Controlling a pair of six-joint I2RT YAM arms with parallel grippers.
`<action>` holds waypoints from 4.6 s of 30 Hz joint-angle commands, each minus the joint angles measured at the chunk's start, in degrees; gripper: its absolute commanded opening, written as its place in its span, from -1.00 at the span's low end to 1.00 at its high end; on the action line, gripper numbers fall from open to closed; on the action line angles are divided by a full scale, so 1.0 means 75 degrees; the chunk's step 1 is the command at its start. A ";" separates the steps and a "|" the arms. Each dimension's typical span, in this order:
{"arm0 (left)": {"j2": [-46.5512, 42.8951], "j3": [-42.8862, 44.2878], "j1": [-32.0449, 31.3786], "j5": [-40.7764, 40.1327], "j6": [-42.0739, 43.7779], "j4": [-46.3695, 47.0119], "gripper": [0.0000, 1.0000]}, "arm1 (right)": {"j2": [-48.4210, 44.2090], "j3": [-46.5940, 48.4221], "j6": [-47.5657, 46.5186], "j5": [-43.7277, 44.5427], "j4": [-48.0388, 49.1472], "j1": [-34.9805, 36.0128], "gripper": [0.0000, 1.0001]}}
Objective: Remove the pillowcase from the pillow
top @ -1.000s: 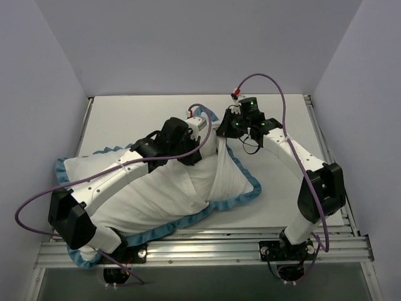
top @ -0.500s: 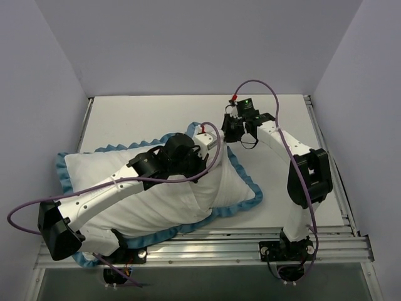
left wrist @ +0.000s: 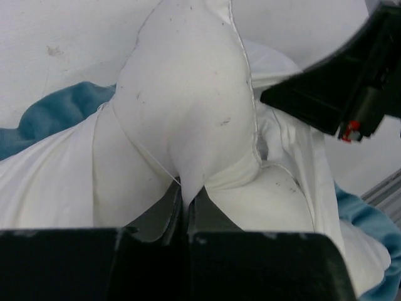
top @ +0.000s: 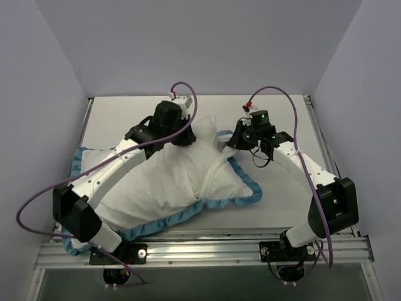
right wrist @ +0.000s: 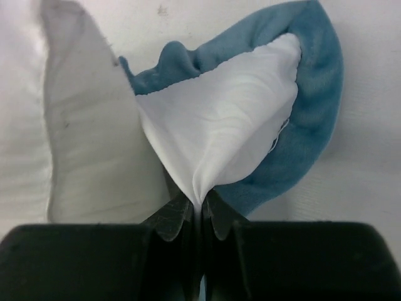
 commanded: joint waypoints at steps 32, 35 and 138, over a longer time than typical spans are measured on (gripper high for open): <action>0.1013 0.0109 -0.1273 -0.0064 0.2756 0.0068 0.75 | -0.3043 -0.1576 0.0612 0.2521 -0.0047 0.1645 0.43; 0.1189 0.0028 -0.1273 0.0300 0.2698 0.0055 0.76 | -0.3055 -0.1752 0.0929 0.2978 0.0024 0.1939 0.43; 0.0255 -0.0381 0.1188 -0.0776 -0.0186 0.2034 0.89 | -0.2107 -0.2529 0.1013 0.0776 0.1886 0.3452 -1.00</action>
